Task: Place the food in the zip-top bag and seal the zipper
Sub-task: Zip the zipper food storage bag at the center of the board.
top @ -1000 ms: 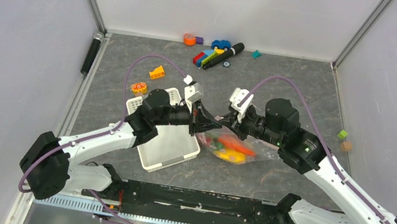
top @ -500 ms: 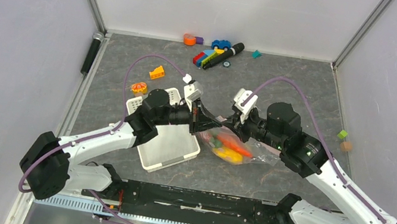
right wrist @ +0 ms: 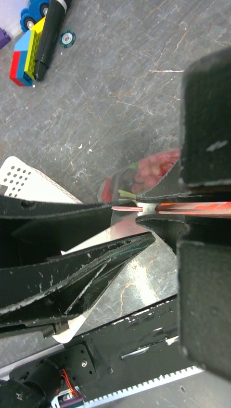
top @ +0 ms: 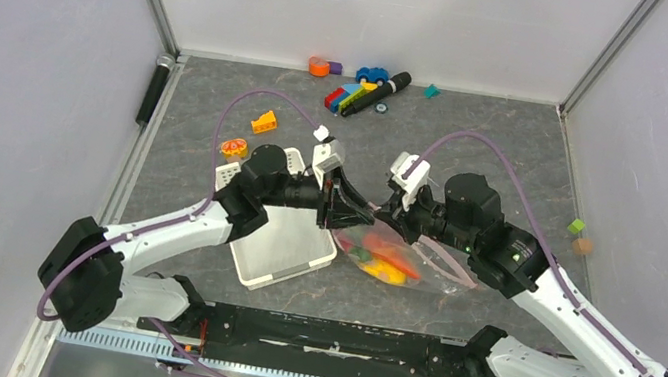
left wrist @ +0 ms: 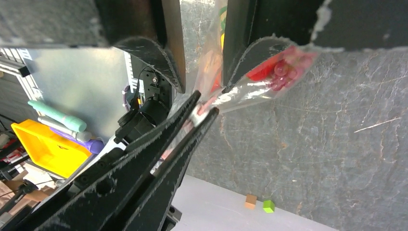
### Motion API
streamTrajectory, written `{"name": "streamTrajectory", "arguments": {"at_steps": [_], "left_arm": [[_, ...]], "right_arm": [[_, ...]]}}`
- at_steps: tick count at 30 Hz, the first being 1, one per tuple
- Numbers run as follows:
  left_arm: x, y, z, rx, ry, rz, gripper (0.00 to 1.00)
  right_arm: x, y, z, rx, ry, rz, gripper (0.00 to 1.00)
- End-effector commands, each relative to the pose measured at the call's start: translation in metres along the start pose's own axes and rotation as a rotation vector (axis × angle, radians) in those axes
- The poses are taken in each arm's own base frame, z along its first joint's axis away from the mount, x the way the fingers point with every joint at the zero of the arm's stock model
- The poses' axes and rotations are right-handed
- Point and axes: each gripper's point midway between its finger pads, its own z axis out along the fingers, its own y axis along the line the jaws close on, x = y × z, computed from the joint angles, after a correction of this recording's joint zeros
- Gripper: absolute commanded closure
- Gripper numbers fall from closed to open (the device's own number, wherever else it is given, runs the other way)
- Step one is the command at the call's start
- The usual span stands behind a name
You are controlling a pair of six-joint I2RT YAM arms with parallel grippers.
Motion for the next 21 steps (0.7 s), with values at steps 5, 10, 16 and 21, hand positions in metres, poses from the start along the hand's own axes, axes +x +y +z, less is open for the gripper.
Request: {"name": "streamTrajectory", "arguments": {"at_steps": [5,10,16,21], "left_arm": [[-0.022,-0.011,0.015,0.144,0.008,0.109,0.62],[-0.009,-0.015,0.016,0.201,0.049,0.114,0.60],[-0.005,-0.011,0.014,0.182,0.054,0.127,0.56],[-0.015,-0.012,0.020,0.193,0.024,0.103,0.65]], "right_arm": [[-0.031,0.006,-0.011,-0.037,-0.079,-0.008,1.00],[-0.040,0.004,-0.014,-0.029,-0.099,-0.004,1.00],[-0.043,0.004,-0.016,-0.026,-0.104,0.003,1.00],[-0.036,0.007,-0.013,-0.044,-0.087,0.002,1.00]]}}
